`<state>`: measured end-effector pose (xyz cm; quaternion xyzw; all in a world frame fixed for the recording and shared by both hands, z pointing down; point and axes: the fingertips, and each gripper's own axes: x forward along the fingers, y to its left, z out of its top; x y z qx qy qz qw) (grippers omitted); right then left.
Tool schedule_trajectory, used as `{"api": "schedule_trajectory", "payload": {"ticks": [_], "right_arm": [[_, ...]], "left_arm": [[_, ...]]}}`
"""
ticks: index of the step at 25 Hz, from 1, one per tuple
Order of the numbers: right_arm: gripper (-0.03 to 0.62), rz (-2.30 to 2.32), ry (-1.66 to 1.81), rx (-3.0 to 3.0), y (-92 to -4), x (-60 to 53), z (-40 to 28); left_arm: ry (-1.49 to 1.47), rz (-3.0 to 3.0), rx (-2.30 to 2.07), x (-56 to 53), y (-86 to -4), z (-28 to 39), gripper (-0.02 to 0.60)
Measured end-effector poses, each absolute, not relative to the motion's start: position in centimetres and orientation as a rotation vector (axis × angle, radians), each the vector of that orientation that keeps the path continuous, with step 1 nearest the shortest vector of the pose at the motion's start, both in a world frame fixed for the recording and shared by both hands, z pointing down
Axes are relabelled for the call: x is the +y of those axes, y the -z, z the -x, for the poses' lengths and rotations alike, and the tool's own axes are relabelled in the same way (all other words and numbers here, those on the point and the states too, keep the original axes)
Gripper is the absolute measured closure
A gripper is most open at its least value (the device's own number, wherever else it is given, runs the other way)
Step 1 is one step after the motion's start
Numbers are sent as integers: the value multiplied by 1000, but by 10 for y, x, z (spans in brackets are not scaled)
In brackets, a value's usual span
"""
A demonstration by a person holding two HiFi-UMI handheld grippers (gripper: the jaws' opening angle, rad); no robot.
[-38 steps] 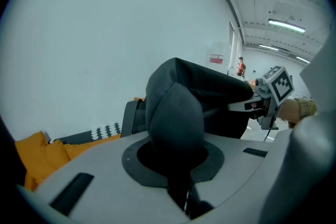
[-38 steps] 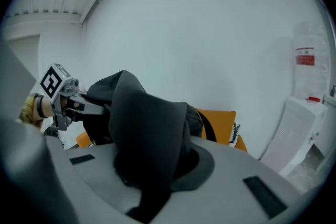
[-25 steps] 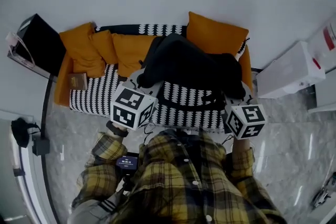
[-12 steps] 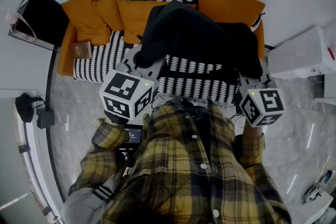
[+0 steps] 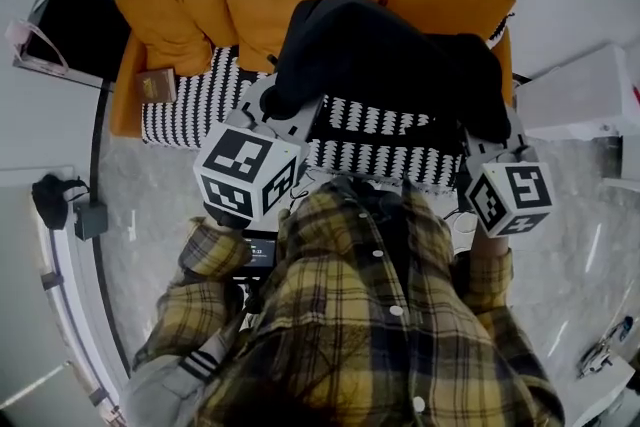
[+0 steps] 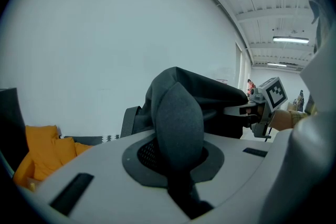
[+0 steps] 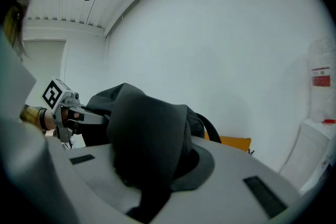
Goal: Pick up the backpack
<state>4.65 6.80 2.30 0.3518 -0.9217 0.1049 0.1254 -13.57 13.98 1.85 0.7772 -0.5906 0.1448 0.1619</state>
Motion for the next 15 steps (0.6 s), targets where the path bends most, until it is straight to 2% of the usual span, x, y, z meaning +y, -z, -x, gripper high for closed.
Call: {"api": "schedule_trajectory", "payload": {"ticks": [15], "right_arm": [[554,-1020,-306,-2673,-28,67,-36]], "left_arm": [[-429,-2232,-1683,137,-22,146,532]]}}
